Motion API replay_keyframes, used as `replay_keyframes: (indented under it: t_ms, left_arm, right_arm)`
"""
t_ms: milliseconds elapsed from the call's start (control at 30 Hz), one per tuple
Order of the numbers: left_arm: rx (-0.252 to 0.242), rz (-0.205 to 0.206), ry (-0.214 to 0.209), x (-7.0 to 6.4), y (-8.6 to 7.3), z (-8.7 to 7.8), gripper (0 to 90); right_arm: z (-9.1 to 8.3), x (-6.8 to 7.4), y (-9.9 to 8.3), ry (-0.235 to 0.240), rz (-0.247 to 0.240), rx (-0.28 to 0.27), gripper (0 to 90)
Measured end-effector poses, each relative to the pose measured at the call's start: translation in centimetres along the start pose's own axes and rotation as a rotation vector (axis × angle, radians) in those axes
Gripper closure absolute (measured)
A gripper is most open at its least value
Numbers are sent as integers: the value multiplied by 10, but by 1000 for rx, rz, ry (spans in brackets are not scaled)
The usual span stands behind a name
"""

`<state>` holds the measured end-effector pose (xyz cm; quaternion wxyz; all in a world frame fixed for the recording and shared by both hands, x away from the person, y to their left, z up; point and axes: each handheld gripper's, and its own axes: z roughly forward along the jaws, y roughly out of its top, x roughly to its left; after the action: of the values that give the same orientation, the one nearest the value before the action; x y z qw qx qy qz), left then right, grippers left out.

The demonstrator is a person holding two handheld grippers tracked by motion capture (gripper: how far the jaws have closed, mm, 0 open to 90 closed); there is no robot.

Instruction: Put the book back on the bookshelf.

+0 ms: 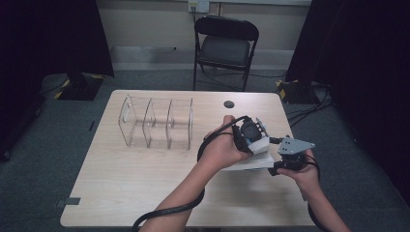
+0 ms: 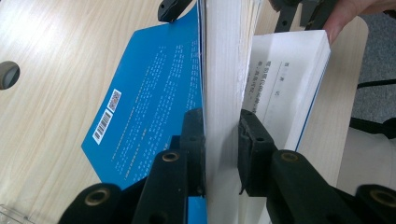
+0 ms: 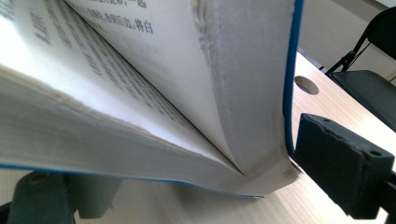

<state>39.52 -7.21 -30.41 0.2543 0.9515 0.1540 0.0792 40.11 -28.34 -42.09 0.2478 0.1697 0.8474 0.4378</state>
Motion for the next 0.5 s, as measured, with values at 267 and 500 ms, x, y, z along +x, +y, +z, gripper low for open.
replay_keyframes:
  t_ms: [267,500]
  left_arm:
    - [3,12,-5,-1,-1,1,747]
    - [5,21,-3,-1,-1,1,747]
  right_arm:
    - [1,0,-2,6,19,-1,106]
    - [1,0,-2,10,9,3,105]
